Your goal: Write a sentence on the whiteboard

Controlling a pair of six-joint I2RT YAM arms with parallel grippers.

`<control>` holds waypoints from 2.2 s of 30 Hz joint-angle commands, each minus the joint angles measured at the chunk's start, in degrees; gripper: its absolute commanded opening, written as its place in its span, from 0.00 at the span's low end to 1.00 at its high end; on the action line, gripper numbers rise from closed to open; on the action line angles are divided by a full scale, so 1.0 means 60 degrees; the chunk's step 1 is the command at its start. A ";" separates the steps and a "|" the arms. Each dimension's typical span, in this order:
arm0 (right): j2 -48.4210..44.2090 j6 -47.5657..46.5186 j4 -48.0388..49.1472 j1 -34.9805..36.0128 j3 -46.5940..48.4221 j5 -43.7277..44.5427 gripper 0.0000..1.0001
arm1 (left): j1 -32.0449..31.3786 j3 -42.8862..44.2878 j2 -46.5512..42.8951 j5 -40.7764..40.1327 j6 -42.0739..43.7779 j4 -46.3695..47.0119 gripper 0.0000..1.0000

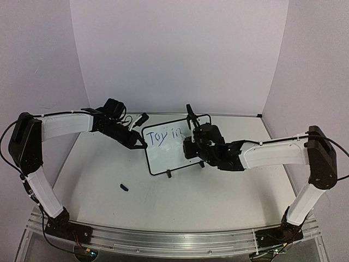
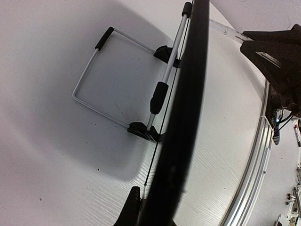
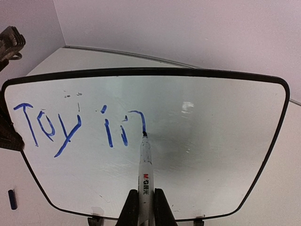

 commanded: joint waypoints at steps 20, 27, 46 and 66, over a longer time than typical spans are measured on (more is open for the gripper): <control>-0.1169 -0.0136 -0.0139 -0.0086 -0.0540 0.0333 0.00 | -0.0057 0.0235 0.0026 -0.0697 0.0098 -0.0222 0.00; -0.0664 -0.0460 0.0026 -0.0196 -0.0292 0.0419 0.00 | -0.0057 0.0226 0.0038 -0.0727 0.0109 -0.0223 0.00; -0.0191 -0.0774 0.0284 -0.0404 0.0069 0.0445 0.00 | -0.0057 0.0253 0.0142 -0.0733 0.0112 -0.0245 0.00; -0.0419 -0.0642 0.0183 -0.0667 -0.0217 0.0887 0.00 | -0.0057 0.0252 0.0173 -0.0762 0.0127 -0.0268 0.00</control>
